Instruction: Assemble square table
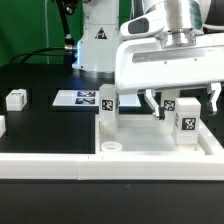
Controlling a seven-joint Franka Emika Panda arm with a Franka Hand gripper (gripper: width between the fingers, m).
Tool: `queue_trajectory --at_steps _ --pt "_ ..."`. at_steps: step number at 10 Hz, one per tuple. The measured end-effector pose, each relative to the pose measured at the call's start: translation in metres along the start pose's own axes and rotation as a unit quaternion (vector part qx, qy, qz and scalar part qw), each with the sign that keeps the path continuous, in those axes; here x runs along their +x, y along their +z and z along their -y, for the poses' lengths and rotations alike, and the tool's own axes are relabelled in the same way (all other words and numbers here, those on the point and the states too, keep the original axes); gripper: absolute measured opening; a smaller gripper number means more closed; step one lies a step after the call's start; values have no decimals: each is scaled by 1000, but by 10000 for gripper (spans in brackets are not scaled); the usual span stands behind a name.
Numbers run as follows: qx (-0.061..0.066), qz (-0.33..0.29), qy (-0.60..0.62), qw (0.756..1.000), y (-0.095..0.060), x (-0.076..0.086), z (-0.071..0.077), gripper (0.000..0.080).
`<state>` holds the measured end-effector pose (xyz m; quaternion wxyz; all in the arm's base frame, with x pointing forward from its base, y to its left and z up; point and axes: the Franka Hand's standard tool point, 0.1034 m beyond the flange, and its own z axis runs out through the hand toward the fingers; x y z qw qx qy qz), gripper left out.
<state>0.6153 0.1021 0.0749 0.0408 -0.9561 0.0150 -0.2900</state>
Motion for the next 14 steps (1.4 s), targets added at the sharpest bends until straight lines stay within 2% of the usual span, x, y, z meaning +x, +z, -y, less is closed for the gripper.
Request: queue_trajectory --at_steps 3,9,11,13,14 --pt "0 0 -2 1000 0 0 0 648" --pt "0 9 8 1000 0 -1 1 649" --pt "-2 65 53 997 -19 6 14 649" --pt "-15 83 57 995 -15 14 2 649" --pt "-14 114 58 992 -13 7 -1 649"
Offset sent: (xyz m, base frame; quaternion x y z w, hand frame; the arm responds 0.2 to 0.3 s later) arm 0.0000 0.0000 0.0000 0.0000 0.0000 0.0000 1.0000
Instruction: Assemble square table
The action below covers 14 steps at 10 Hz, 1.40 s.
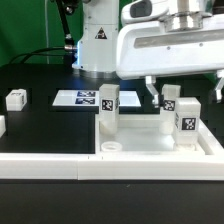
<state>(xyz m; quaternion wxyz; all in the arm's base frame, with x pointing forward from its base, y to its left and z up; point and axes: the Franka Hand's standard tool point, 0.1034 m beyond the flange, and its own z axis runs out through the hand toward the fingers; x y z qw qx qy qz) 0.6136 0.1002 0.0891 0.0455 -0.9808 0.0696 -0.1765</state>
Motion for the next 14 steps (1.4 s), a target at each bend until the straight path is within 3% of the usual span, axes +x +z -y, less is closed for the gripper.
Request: queue_trajectory --at_steps 6,7,13,14 --pt "13 211 6 977 -2 4 9 649" --pt "12 207 8 978 1 10 6 649" --pt "7 207 22 978 2 9 4 635" --pt "7 207 22 978 2 9 4 464"
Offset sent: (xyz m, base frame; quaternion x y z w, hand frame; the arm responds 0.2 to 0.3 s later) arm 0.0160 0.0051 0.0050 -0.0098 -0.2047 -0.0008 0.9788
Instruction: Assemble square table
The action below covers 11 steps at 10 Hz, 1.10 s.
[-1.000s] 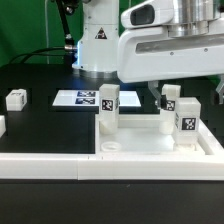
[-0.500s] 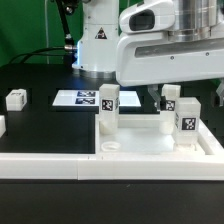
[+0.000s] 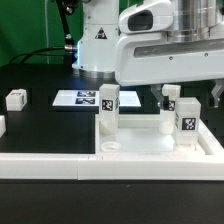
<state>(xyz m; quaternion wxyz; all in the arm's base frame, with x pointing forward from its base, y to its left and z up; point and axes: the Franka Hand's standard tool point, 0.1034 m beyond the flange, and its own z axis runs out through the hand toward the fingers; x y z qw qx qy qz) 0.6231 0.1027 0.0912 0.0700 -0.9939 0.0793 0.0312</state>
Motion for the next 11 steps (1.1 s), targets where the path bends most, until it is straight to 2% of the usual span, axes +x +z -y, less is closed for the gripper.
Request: queue_trajectory --at_steps 1,2,5,6,7,8,10,11 --pt "1 0 26 1000 0 0 0 464" --pt "0 0 62 998 0 0 0 286" --pt "1 0 158 988 0 0 0 289" --pt "1 -3 212 977 0 1 0 289" --pt "5 -11 293 956 1 3 -1 289" --pt "14 -13 366 930 0 5 -2 289" --pt "42 -14 534 845 1 6 -1 290" --pt "47 -12 572 819 1 7 0 291"
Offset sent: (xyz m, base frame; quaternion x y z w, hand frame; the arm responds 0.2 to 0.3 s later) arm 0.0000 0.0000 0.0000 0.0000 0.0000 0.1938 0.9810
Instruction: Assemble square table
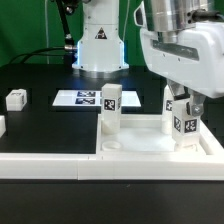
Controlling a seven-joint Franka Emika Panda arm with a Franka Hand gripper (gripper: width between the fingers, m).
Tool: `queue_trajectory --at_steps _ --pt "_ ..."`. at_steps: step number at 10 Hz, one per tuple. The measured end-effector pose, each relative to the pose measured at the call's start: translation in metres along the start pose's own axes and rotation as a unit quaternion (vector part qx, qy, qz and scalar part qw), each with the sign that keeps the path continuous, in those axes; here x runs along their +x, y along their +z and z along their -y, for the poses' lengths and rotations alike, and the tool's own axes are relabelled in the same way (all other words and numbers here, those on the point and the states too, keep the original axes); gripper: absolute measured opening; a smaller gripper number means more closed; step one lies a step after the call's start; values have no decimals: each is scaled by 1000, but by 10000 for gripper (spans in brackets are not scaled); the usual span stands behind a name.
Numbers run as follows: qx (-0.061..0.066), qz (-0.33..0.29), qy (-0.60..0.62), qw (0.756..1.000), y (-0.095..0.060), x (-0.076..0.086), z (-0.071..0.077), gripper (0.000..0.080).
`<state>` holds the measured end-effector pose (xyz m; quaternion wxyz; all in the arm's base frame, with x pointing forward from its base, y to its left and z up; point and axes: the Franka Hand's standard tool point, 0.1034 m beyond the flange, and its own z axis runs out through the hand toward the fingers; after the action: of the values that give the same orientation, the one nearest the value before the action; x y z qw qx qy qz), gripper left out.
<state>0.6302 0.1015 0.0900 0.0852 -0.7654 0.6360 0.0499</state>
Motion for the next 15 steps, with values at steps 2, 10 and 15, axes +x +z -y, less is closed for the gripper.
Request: queue_trajectory --at_steps 2,10,15 --pt "7 2 59 998 1 -3 2 291" --pt "-2 -16 -195 981 2 -3 1 646" --pt "-78 -46 -563 822 15 -15 11 649"
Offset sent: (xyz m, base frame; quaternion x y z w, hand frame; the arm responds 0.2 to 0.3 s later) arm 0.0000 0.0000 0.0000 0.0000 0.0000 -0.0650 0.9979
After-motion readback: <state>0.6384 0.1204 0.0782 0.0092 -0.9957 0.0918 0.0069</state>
